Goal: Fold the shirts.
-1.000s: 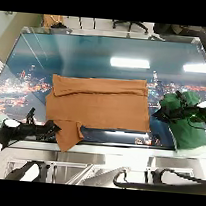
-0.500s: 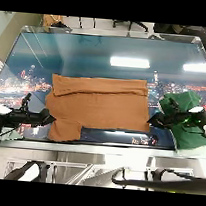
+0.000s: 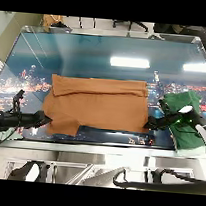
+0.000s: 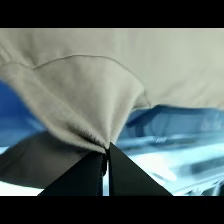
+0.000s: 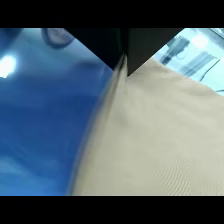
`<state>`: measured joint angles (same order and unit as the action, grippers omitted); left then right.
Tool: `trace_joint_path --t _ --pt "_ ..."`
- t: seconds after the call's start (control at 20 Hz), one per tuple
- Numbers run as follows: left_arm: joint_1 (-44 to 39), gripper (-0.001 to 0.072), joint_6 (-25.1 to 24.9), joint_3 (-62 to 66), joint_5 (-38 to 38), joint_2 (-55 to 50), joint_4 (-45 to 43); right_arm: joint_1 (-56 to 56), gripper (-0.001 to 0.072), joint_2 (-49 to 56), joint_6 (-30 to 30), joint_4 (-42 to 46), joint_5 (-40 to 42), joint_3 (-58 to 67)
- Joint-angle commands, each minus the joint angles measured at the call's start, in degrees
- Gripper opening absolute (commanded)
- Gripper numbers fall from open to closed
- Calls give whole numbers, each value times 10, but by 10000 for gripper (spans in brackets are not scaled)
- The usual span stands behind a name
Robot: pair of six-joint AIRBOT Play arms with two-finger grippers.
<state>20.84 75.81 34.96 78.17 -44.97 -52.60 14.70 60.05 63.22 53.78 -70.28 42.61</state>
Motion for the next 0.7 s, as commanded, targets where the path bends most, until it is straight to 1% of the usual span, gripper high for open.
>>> trace_joint_path --t 0.0,0.05,0.1,0.2,0.25,0.35,0.4,0.45,0.55,0.65 --pt "0 15 62 1 87 85 -76 6 19 -77 150 127 -67 0" --pt "0 15 74 1 112 106 -96 5 19 -99 196 171 -94 0" --pt "0 15 79 0 124 124 -119 5 19 -120 208 187 -111 0" --pt "0 15 81 0 111 151 -138 5 19 -152 195 177 -107 0" --pt "0 15 81 0 92 153 -137 5 18 -163 167 148 -90 0" --pt "0 16 73 5 30 138 -114 5 19 -169 95 59 -29 4" --pt "0 15 59 20 0 112 -87 5 19 -164 60 13 4 12" --pt "0 16 46 40 -16 82 -66 5 18 -154 18 -38 42 24" --pt "0 16 19 93 -48 7 -20 5 19 -124 -52 -114 104 54" --pt "-1 16 -1 149 -65 -78 3 1 19 -72 -111 -180 142 85"
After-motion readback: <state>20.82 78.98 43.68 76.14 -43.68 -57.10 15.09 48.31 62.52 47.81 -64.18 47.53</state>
